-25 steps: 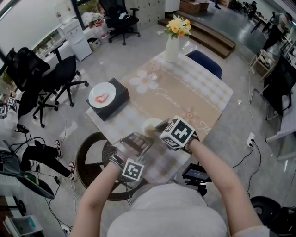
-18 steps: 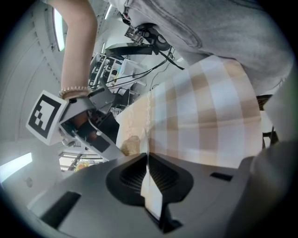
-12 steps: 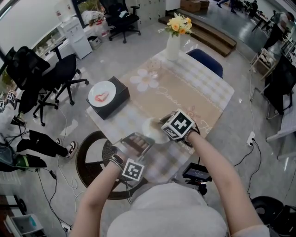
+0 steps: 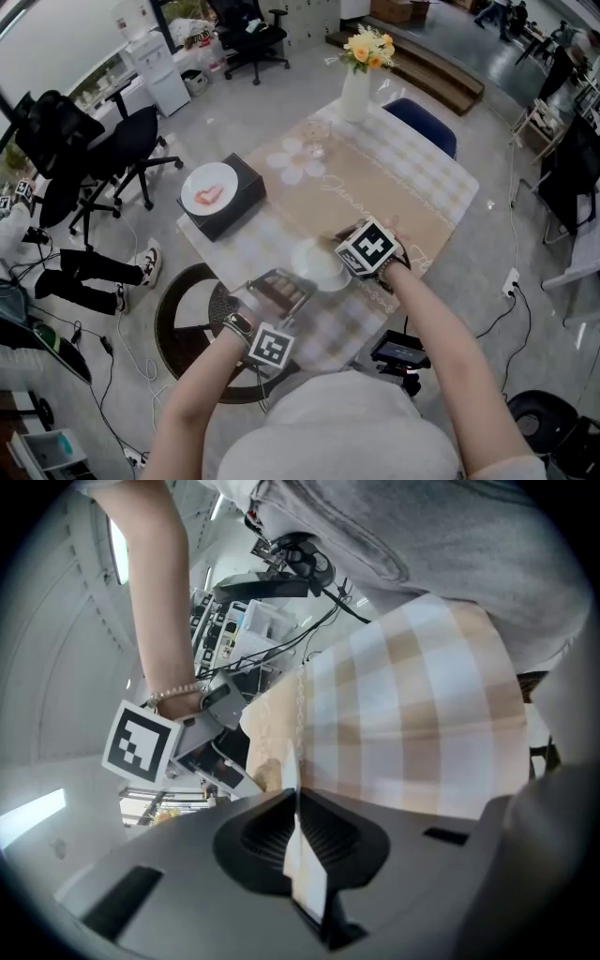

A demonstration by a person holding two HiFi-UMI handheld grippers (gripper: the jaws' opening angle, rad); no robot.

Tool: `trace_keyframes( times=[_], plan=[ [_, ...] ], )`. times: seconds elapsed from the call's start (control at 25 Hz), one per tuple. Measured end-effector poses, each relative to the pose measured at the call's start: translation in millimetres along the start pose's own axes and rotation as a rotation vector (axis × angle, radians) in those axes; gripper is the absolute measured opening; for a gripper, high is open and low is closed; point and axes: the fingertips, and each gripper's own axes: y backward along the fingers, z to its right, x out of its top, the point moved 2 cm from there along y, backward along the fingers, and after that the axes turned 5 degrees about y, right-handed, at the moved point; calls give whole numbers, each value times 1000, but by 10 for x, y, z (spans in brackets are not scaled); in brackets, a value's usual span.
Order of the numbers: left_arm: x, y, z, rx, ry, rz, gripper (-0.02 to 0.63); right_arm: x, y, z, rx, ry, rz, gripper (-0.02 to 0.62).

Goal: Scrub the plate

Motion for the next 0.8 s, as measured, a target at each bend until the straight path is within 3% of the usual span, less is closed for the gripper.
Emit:
trace_keyframes(
  times=[0.52, 0.8],
  plan=[
    [13, 16, -11, 6, 7, 6, 17, -199, -147, 229, -69, -70, -22, 41],
    [9, 14, -19, 5, -2, 0, 17, -208, -17, 374, -97, -181, 73, 41]
  ],
)
